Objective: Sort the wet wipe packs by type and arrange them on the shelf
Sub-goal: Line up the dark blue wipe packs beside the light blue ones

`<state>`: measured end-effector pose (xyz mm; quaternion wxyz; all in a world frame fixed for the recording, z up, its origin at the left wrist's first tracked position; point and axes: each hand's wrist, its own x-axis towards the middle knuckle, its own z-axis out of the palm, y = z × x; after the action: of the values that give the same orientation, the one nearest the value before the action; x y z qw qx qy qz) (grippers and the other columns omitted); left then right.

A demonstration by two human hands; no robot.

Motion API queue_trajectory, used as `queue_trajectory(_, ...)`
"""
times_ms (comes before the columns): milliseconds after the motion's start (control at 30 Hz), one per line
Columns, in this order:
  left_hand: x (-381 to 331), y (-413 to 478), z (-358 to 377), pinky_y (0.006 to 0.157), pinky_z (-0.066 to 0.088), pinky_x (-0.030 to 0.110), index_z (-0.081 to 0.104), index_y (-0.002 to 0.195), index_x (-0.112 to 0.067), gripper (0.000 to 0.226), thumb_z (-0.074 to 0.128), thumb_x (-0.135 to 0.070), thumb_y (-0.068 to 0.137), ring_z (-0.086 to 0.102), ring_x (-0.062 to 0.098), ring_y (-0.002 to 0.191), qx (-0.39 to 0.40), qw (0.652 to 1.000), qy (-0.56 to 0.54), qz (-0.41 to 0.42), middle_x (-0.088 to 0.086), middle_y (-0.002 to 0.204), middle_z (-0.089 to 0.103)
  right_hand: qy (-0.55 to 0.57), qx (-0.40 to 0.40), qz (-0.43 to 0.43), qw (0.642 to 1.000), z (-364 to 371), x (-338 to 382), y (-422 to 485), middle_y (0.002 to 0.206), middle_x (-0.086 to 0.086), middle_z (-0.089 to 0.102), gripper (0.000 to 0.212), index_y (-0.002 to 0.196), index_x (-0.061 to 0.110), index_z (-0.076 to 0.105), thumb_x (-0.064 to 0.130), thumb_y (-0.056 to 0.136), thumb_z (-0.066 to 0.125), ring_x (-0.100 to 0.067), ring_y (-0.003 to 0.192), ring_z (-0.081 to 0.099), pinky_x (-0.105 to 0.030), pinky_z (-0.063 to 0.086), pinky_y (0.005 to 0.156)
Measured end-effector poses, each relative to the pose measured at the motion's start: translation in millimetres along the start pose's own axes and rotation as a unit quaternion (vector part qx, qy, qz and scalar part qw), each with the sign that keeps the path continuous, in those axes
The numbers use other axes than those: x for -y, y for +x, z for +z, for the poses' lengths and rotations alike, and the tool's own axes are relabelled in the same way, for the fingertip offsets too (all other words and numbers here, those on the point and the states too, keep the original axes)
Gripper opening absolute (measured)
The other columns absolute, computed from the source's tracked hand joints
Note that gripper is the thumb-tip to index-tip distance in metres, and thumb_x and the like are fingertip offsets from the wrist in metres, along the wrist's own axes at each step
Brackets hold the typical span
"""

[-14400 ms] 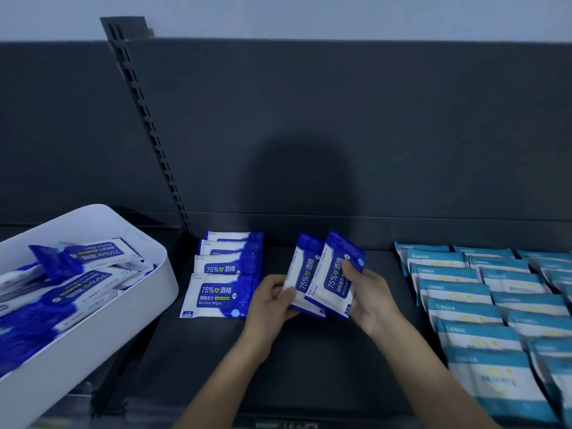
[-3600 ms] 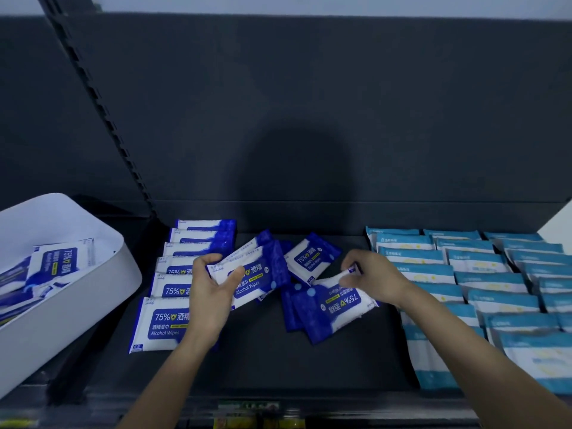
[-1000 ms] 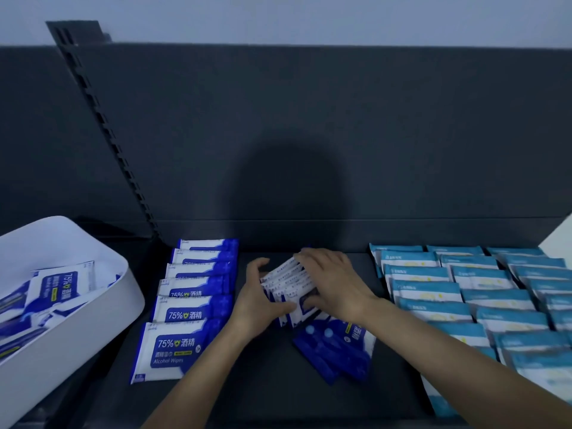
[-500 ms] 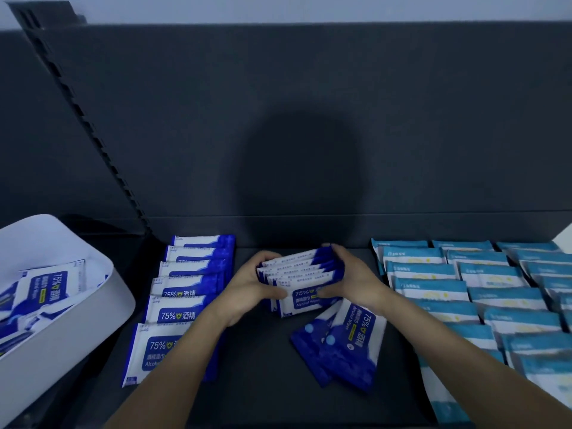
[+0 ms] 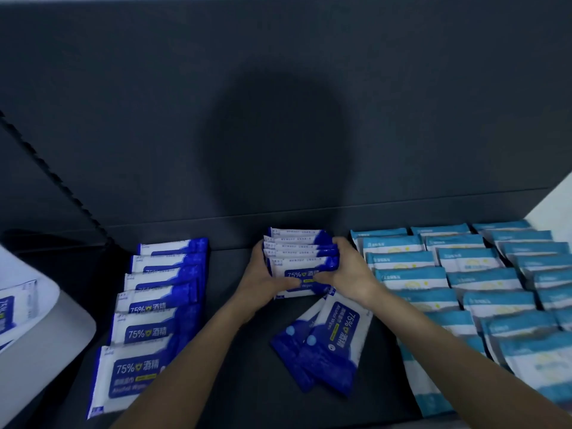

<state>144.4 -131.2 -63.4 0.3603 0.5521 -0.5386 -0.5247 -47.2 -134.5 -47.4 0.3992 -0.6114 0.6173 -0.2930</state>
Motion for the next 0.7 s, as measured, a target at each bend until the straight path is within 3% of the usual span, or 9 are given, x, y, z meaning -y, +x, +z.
queue_trajectory(167, 3, 4, 14, 0.081, 0.049, 0.009, 0.031, 0.124, -0.029, 0.075, 0.071, 0.011, 0.075, 0.054, -0.010, 0.099, -0.010, 1.000, 0.014, 0.019, -0.004, 0.124, 0.055, -0.008, -0.056, 0.007, 0.998, -2, 1, -4, 0.105, 0.002, 0.060, 0.058, 0.121, 0.009, 0.046, 0.003, 0.073, 0.078, -0.011, 0.093, 0.057, -0.022, 0.045, 0.078)
queue_trajectory(333, -2, 3, 25, 0.082, 0.050, 0.011, 0.023, 0.132, -0.029, 0.083, 0.074, 0.004, 0.076, 0.055, -0.011, 0.100, 0.036, 0.999, -0.001, 0.020, -0.012, 0.119, 0.055, 0.004, -0.033, -0.011, 0.999, -9, 1, -4, 0.104, 0.017, 0.055, 0.074, 0.127, 0.024, 0.038, 0.003, 0.070, 0.081, -0.005, 0.098, 0.056, -0.018, 0.043, 0.084)
queue_trajectory(500, -10, 12, 30, 0.075, 0.054, 0.017, 0.027, 0.137, -0.020, 0.075, 0.070, 0.004, 0.080, 0.062, 0.002, 0.100, 0.027, 0.999, -0.021, -0.007, 0.001, 0.126, 0.060, -0.050, -0.066, -0.006, 0.997, -12, 2, 6, 0.108, -0.002, 0.059, 0.067, 0.119, 0.017, 0.042, 0.002, 0.065, 0.079, -0.018, 0.101, 0.057, -0.022, 0.042, 0.073)
queue_trajectory(633, -9, 6, 29, 0.072, 0.053, 0.013, 0.029, 0.138, -0.021, 0.068, 0.066, 0.000, 0.084, 0.064, -0.006, 0.093, 0.044, 0.999, 0.004, 0.006, -0.003, 0.124, 0.060, -0.155, -0.011, -0.032, 0.987, -11, -2, 1, 0.122, -0.006, 0.053, 0.059, 0.127, 0.014, 0.046, 0.014, 0.075, 0.074, -0.021, 0.123, 0.040, -0.019, 0.035, 0.087)
queue_trajectory(700, -7, 3, 26, 0.075, 0.051, 0.011, 0.028, 0.139, -0.025, 0.069, 0.067, -0.003, 0.085, 0.061, -0.008, 0.096, 0.059, 0.998, 0.026, 0.007, -0.008, 0.125, 0.058, -0.186, 0.011, -0.022, 0.982, -9, -4, -4, 0.128, -0.009, 0.052, 0.062, 0.133, 0.012, 0.042, 0.024, 0.080, 0.072, -0.023, 0.125, 0.041, -0.024, 0.036, 0.095)
